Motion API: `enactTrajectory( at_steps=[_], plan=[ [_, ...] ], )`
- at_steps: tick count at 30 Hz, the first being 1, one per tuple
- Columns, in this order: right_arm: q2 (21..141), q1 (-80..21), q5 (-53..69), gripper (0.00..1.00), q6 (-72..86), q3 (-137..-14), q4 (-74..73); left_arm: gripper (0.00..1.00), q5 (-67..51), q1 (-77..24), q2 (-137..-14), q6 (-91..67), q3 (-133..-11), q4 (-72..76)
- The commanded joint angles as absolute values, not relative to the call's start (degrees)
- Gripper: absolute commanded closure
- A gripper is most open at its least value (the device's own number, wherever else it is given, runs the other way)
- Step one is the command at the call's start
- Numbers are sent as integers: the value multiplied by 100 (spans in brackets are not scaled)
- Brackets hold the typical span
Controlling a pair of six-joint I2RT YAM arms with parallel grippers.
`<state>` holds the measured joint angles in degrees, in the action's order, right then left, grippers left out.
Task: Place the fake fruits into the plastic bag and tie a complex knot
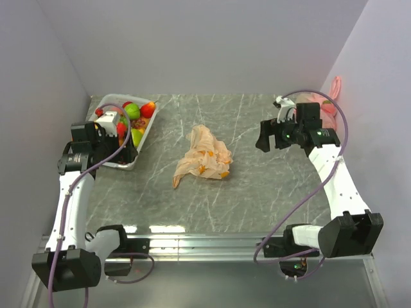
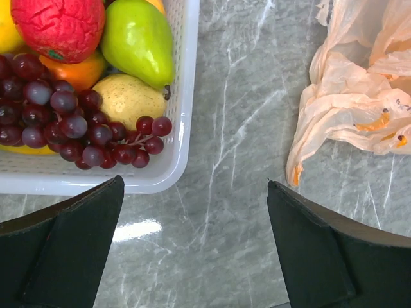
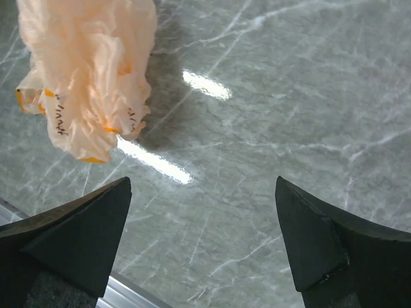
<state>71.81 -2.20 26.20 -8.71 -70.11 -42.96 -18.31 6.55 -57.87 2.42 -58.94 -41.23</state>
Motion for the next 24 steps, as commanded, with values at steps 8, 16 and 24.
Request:
enactTrajectory(
  at_steps=[8,16,24],
  plan=[
    [8267,-1703,1784,0,-756,-8699,-4166,1,-3444,589,-5476,985,-5723,-4211],
    [9754,-2496,1670,0,-598,-9844,-4272,1,-3342,-675,-5571,237,-4588,-2129],
    [9405,-2180,2107,1,-378,-8491,-3867,1,-2918,-1511,-7259,237,-4658,-1416]
  ],
)
